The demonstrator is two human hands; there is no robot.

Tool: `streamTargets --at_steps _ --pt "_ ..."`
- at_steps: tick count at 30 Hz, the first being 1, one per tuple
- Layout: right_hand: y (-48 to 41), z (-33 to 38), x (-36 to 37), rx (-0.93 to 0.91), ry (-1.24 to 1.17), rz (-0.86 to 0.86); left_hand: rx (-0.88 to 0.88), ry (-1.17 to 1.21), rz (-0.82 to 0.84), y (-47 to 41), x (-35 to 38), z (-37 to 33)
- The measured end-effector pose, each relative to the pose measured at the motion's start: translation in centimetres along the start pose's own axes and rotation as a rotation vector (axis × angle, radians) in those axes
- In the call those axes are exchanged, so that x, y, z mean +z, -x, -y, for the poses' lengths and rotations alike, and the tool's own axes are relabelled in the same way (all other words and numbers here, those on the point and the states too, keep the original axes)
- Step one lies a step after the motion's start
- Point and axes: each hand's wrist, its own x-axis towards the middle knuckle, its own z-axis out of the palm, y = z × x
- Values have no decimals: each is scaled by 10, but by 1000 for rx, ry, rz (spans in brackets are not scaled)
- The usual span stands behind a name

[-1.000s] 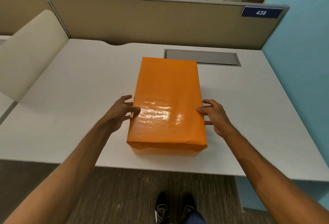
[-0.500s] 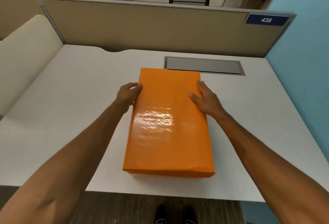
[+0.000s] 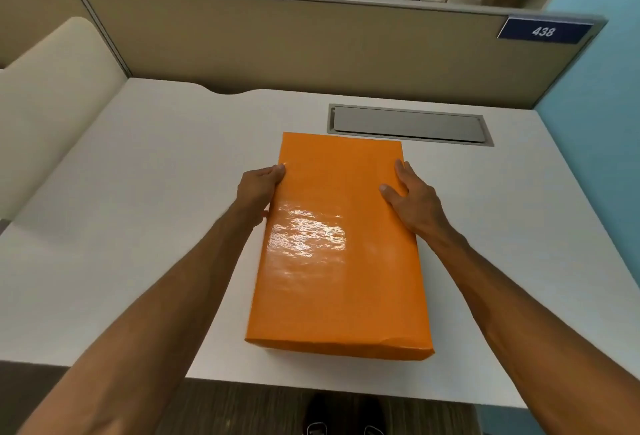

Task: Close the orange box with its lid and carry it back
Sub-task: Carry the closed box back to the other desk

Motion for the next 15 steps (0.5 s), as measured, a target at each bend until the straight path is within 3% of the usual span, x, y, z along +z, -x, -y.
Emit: streamTargets --at_steps 7,15 --pt "13 9 -12 14 -90 126 45 -105 8 13 -7 -6" --pt "78 -3 -16 174 -411 3 160 -167 108 77 -31 22"
